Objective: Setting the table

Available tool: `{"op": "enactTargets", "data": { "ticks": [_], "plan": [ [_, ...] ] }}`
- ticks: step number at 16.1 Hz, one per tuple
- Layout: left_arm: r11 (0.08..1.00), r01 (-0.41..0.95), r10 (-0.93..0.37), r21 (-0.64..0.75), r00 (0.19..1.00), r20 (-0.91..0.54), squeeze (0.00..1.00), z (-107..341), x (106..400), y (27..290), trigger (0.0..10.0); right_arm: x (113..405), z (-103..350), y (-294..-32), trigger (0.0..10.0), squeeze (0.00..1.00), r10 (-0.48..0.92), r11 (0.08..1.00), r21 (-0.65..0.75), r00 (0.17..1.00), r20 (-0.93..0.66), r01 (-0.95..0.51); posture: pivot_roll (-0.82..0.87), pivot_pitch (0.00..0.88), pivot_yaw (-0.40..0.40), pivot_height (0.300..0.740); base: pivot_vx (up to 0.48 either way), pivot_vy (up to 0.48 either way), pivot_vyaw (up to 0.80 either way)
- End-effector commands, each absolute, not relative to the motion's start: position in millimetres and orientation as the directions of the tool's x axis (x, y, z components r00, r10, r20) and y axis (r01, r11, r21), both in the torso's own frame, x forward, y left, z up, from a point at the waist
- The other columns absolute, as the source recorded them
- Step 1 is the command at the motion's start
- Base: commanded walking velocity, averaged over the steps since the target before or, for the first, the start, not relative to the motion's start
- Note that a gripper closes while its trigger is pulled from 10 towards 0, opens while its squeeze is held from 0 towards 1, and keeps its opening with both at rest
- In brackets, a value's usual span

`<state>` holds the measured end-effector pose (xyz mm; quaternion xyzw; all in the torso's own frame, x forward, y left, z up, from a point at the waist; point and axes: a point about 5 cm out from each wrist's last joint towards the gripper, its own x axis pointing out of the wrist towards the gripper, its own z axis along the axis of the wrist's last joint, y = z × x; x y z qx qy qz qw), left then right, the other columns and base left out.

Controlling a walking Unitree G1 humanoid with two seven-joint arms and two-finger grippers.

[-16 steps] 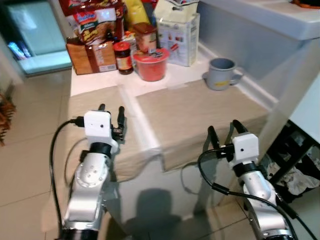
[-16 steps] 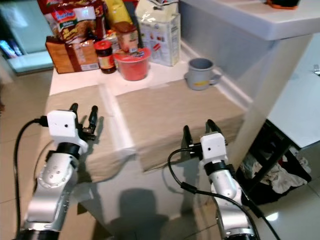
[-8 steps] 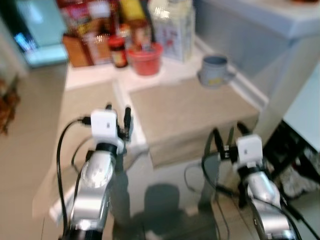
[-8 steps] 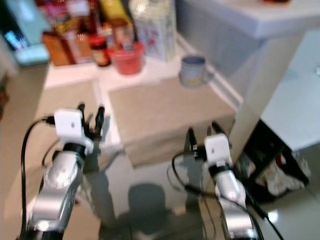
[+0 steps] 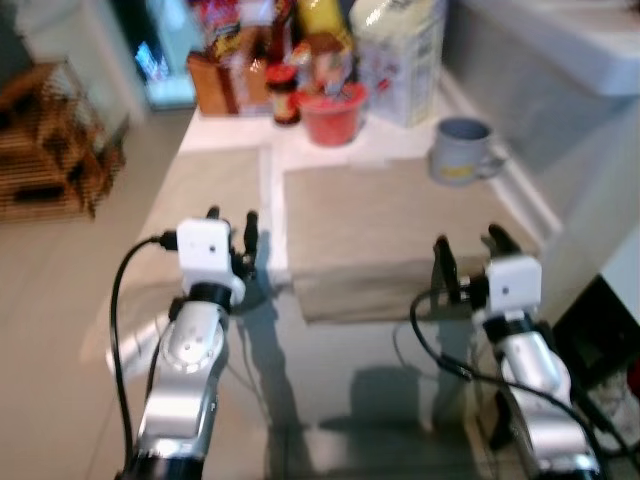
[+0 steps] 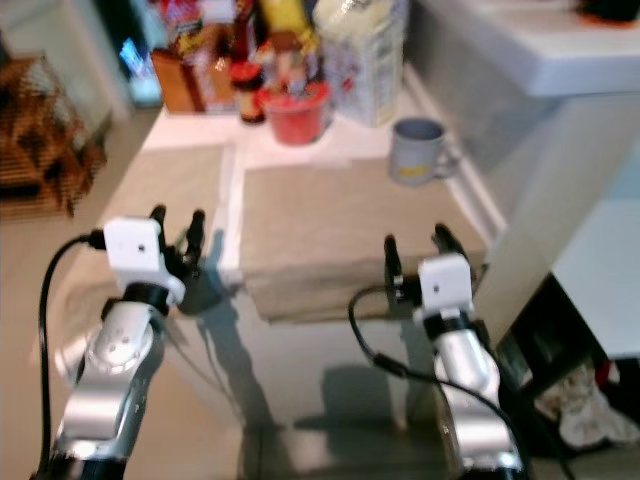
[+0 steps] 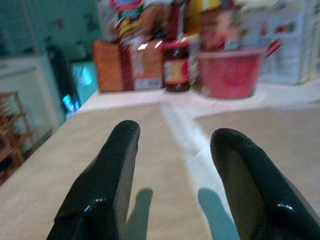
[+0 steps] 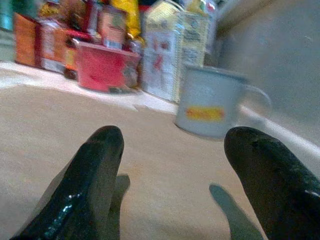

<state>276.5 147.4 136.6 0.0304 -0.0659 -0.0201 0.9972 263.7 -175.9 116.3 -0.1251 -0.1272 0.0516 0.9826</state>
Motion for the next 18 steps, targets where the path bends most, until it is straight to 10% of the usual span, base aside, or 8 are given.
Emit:
{"op": "enactTargets", "data": {
  "ticks": [1,18],
  "plan": [
    [0.996,0.041,-0.050,0.083,0.992,0.112,0.00,137,279,153,10.0,268,132,-178,10.0,0.00,0.110,0.971,-0.234,0.952,0.287,-0.041,-0.13,0.000,0.077,0.740,0.000,0.000,0.00],
    [0.997,0.040,-0.047,0.069,0.994,0.102,0.00,139,282,151,10.0,262,109,-171,10.0,0.00,0.131,0.969,-0.230,0.976,0.176,-0.089,-0.13,0.000,0.079,0.740,0.242,0.000,0.00]
  ]
}}
